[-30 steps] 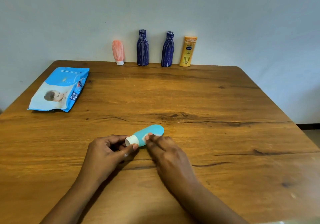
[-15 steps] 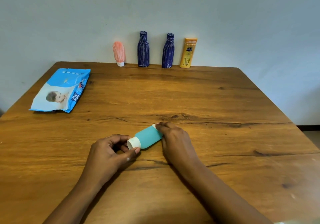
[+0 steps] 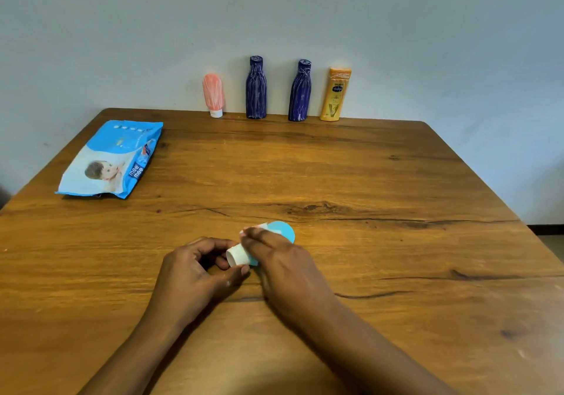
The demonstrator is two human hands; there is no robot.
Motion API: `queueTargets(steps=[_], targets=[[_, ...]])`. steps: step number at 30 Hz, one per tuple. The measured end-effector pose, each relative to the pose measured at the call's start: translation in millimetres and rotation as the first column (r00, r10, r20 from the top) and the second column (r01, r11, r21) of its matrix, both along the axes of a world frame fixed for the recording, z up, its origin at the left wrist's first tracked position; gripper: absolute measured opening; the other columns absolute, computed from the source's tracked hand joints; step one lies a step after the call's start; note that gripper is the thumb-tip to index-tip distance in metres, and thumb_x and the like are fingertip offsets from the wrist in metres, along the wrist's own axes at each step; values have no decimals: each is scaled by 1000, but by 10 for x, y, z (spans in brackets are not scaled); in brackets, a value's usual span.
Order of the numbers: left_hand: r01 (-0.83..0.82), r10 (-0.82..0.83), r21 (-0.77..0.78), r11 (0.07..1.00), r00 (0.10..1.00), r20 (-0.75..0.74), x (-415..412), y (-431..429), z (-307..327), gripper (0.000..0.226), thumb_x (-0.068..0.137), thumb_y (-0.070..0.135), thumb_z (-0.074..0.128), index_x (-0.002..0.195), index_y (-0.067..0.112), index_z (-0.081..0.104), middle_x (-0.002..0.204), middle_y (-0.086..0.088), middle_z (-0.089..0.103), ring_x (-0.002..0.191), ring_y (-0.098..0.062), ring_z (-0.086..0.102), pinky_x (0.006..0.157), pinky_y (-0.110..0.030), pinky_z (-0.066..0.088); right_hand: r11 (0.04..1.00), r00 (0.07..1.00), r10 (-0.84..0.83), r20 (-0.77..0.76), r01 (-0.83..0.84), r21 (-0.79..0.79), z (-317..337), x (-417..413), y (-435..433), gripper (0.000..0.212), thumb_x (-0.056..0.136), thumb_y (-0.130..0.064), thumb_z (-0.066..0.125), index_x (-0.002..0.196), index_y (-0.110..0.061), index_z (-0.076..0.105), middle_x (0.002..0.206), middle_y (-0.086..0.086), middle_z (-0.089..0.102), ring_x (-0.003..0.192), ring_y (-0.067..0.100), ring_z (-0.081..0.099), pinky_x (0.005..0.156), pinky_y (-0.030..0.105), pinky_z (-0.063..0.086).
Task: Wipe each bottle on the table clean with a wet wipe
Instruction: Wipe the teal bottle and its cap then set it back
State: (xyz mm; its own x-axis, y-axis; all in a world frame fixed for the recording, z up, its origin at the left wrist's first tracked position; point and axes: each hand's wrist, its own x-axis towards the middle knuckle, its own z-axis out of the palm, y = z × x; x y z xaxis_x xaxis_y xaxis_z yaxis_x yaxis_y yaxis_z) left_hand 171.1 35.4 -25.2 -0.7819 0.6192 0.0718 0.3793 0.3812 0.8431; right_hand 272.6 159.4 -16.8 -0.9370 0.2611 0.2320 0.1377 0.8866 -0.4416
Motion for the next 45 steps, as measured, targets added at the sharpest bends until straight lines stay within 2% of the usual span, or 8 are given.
queueTargets(steps=[9,17,25,31,37,41,43,45], targets=[[35,-33,58,998,999,-28,-12,19,12,38,61,14,86,91,30,68,73,3,66,77,-5,61,62,-6,45,977,978,-208,-6,207,-50,-100,37,280,49,92,-2,39,140,-14,40,146,1,38,133,13,36,106,16,21],[21,-23,107,994,1000,15,-31,4,-28,39,63,9,84,87,35,67,71,15,67,58,-2,59,55,-9,45,995,989,-95,-109,91,-47,-204,184,23,49,76,-2,57,124,-12,59,129,6,58,116,18,56,94,20,39],[-100,-19,308,946,933,359,-27,112,70,28,70,18,74,96,28,69,90,2,72,87,-13,66,72,-29,55,971,974,-224,-34,220,-93,-43,122,270,44,93,-4,45,135,-16,47,137,-1,50,122,11,48,103,17,31],[-196,-17,448,873,904,428,183,464,15,70,74,-1,70,134,26,45,108,2,66,91,-1,64,77,-16,53,938,945,-320,-68,305,-167,-77,92,220,41,93,-5,46,133,-16,50,134,-2,54,117,9,52,98,15,35],[-417,1,599,684,821,570,258,620,5,62,66,-11,71,118,18,52,90,2,64,78,-5,63,73,-23,54,858,909,-410,-71,359,-367,-70,114,161,35,91,-7,52,124,-16,59,117,-3,65,100,5,60,84,9,40],[-359,-36,586,726,832,554,219,630,12,42,59,10,75,100,15,62,91,-3,73,84,-15,68,76,-31,56,639,923,-382,48,301,-708,-61,184,203,34,89,-4,53,117,-19,64,75,-6,68,51,-2,54,53,9,39],[-313,-50,564,764,843,536,173,631,22,39,61,15,74,99,15,66,92,-3,74,85,-15,68,73,-28,56,474,937,-336,93,253,-844,-65,232,268,33,89,0,53,115,-17,66,79,-2,70,52,-1,52,52,12,40],[-250,-86,543,801,851,518,146,628,46,32,66,17,71,98,19,68,91,1,75,84,-9,67,69,-21,55,481,915,-403,29,238,-844,-9,285,373,33,89,1,54,112,-20,66,91,-5,71,64,-4,58,59,11,45]])
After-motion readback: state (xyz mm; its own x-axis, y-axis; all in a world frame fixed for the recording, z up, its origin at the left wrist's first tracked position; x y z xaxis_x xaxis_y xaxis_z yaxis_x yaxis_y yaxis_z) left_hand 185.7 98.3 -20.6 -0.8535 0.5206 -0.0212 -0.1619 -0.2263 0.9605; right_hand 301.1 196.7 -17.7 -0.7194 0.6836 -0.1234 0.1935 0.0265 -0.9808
